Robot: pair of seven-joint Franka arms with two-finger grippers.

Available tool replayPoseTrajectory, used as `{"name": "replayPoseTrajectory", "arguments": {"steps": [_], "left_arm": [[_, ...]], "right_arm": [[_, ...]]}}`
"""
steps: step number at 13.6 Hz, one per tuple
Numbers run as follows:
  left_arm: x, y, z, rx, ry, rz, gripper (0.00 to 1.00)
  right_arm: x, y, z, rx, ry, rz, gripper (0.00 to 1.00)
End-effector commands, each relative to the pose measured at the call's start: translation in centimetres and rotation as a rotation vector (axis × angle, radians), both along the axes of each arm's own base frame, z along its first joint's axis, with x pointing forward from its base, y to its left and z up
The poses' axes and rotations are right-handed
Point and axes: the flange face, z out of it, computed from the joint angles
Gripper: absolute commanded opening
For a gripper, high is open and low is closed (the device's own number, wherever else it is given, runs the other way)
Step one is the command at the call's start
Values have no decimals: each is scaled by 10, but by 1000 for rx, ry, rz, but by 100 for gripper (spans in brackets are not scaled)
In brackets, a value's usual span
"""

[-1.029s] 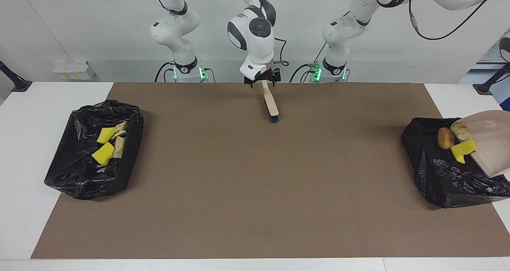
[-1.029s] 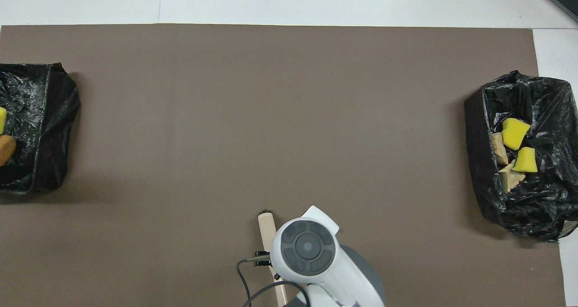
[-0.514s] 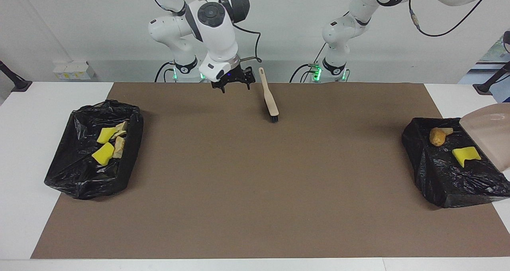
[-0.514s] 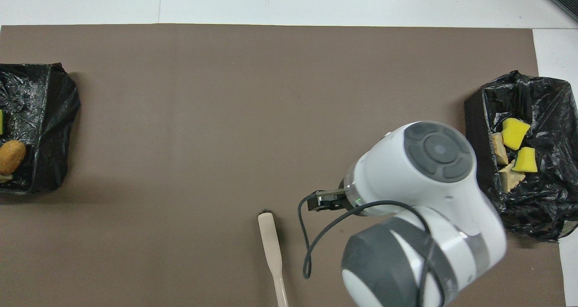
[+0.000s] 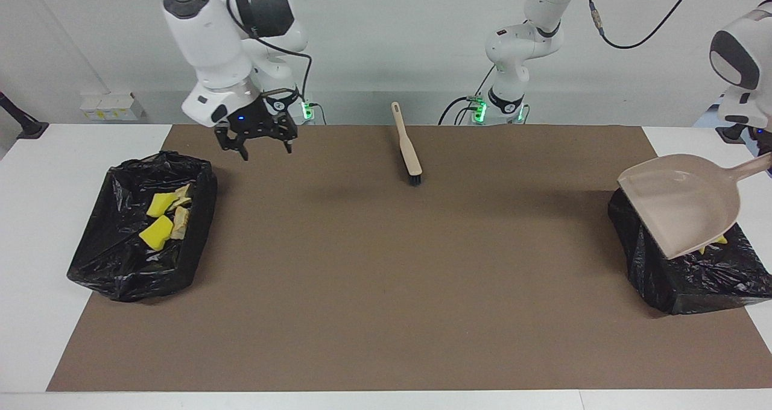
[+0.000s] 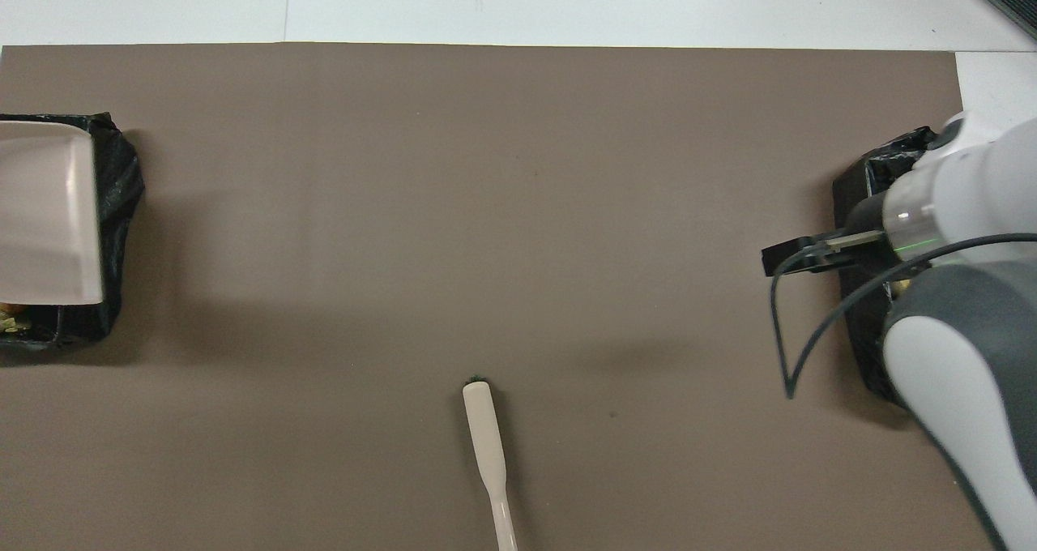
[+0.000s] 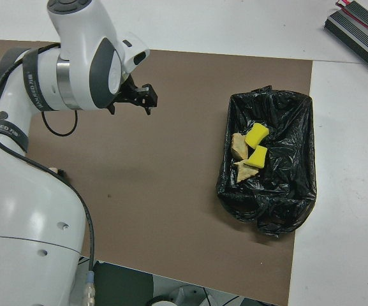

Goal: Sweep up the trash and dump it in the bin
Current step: 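Bring the emptied dustpan back over the mat with the left gripper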

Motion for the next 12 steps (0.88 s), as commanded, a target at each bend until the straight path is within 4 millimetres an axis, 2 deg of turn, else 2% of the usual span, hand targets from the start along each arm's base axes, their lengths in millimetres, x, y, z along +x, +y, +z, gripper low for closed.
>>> {"name": "replayPoseTrajectory", "arguments": {"steps": [1, 3, 5, 7, 8, 10, 11, 12], "left_arm": [[-41, -68, -34, -60, -42, 154, 0], [-57, -132, -61, -110, -71, 295, 0], [-67, -195, -83, -187, -94, 502, 0], [-80, -278, -108, -197, -156, 701, 0], [-86, -321, -128, -207, -172, 833, 0], [-98, -379, -137, -270, -207, 1041, 0], [-108, -413, -145, -278, -218, 1077, 0], [-116, -438, -150, -288, -239, 1134, 0]], "right_arm": [[9, -38, 4, -64, -15, 2, 100], [10, -49, 20, -134, -44, 49, 100], [5, -77, 33, -129, -51, 27, 100], [-1, -96, 33, -127, -34, -4, 100], [-2, -100, 33, -110, -35, -28, 100], [-3, -93, 31, -87, -26, -114, 100], [-3, -87, 31, -86, -23, -157, 100], [-4, -86, 31, -84, -19, -180, 100]]}}
